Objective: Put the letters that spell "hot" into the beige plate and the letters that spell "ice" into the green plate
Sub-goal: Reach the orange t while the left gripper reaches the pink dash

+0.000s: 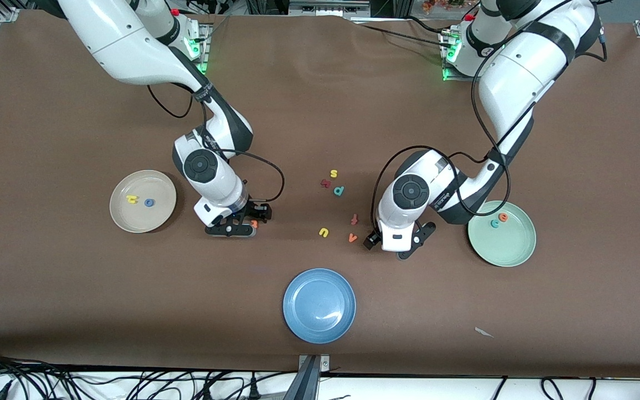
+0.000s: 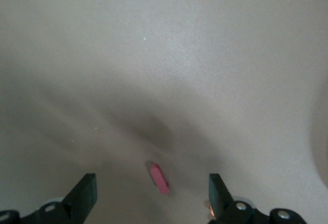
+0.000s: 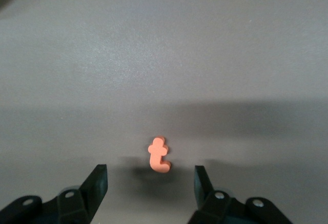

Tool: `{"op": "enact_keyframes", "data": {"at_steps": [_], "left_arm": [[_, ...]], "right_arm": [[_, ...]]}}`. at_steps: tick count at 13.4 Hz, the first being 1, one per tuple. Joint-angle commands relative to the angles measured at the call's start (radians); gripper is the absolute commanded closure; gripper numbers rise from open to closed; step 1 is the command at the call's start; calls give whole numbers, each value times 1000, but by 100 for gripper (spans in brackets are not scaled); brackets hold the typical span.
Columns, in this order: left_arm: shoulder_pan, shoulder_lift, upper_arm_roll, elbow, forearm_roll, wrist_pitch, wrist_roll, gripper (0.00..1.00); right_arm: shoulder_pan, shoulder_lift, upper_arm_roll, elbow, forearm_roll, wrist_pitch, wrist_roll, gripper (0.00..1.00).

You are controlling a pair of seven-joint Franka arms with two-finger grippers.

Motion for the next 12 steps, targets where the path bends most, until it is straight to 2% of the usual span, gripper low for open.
{"op": "enact_keyframes", "data": {"at_steps": [1,5,8,12], "left_arm": [[-16,35,8,36,-19,4,2,10],[-53,47,46,36,-19,34,-1,24],[-57,47,48,36,-19,34,-1,36],[-66,47,53,36,-22,34,-13,50]], "right_arm": [[6,19,0,23,-23,12,24,30],[5,27,-9,23,-34,12,24,44],[3,28,-11,24,-66,15,24,45],[6,48,-11,26,-64,56,25,44]]}}
